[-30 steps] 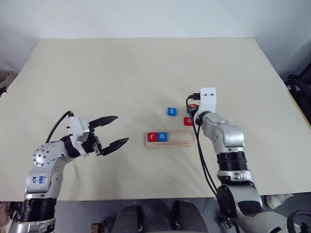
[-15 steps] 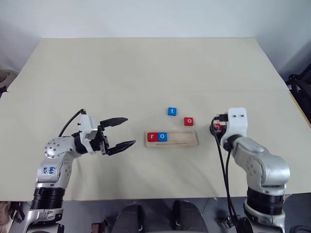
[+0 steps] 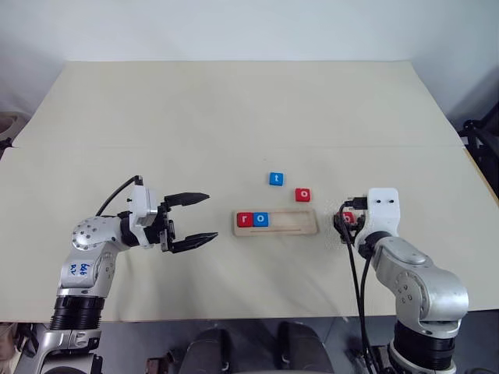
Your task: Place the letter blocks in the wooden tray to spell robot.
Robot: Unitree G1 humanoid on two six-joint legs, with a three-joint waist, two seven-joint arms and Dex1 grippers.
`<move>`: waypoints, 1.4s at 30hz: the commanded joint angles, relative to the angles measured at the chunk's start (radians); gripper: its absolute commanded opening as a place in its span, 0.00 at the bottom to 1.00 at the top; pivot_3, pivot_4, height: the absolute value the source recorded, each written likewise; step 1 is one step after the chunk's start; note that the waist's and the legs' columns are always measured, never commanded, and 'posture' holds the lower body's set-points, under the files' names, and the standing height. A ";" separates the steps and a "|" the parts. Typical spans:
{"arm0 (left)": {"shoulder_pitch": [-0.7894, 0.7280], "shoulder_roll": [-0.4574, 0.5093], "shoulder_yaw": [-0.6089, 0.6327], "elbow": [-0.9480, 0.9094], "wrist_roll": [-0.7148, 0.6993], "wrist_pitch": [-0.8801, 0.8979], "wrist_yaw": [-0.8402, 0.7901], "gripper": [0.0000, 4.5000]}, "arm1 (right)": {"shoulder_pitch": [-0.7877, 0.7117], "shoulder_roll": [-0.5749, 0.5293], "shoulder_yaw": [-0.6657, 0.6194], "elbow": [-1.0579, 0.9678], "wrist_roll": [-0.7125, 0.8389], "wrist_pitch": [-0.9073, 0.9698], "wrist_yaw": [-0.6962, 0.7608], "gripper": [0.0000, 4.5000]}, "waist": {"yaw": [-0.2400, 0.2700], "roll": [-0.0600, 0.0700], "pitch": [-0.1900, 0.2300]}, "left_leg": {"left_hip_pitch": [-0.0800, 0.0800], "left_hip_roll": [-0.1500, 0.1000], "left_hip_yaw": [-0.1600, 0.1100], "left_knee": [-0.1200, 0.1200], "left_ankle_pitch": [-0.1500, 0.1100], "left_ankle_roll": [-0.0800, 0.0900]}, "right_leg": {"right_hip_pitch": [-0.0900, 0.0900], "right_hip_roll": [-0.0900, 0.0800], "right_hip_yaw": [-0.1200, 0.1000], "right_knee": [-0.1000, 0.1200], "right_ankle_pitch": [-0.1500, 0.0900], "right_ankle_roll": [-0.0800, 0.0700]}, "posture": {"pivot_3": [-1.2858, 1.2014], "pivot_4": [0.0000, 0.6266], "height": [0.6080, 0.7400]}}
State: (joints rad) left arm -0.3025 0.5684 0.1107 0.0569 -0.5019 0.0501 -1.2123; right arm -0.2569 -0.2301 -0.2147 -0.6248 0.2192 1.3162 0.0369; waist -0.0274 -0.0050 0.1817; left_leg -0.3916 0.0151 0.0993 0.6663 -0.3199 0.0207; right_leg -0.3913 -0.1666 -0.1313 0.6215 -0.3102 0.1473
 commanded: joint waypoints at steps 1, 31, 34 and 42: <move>0.010 0.014 0.023 -0.001 -0.002 -0.019 0.002 1.00 | -0.021 -0.143 -0.055 -0.025 0.081 -0.002 0.159 1.00 | 0.000 0.000 0.000 | 0.000 0.000 0.000 0.000 0.000 0.000 | 0.000 0.000 0.000 0.000 0.000 0.000 | 0.52 0.24 1.00; 0.076 0.038 0.040 -0.092 -0.021 0.016 0.023 1.00 | -0.189 -0.687 0.133 1.149 0.015 -1.426 1.414 1.00 | 0.023 -0.001 0.000 | 0.007 0.001 -0.004 0.006 0.000 0.001 | 0.014 0.000 -0.005 -0.005 0.000 0.001 | 0.52 0.24 1.00; 0.068 0.033 0.027 -0.097 -0.022 0.021 0.017 1.00 | -0.276 -0.670 0.200 1.239 -0.034 -1.429 1.436 1.00 | 0.026 -0.001 0.000 | 0.006 0.001 -0.005 0.007 -0.001 0.001 | 0.014 0.000 -0.005 -0.005 0.000 0.001 | 0.52 0.24 1.00; 0.069 0.023 0.006 -0.125 -0.027 0.031 0.013 1.00 | -0.371 -0.610 0.267 1.345 -0.067 -1.451 1.474 0.81 | 0.024 -0.001 0.000 | 0.004 0.001 -0.007 0.010 -0.001 0.002 | 0.015 -0.001 -0.007 -0.005 0.000 0.001 | 0.52 0.24 1.00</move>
State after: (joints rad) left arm -0.2304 0.5923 0.1148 -0.0322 -0.5068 0.0842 -1.1944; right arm -0.6141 -0.8381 0.0552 0.7194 0.1546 -0.1311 1.4829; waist -0.0037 -0.0064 0.1818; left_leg -0.3872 0.0159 0.0928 0.6759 -0.3206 0.0224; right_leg -0.3766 -0.1672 -0.1386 0.6170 -0.3098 0.1480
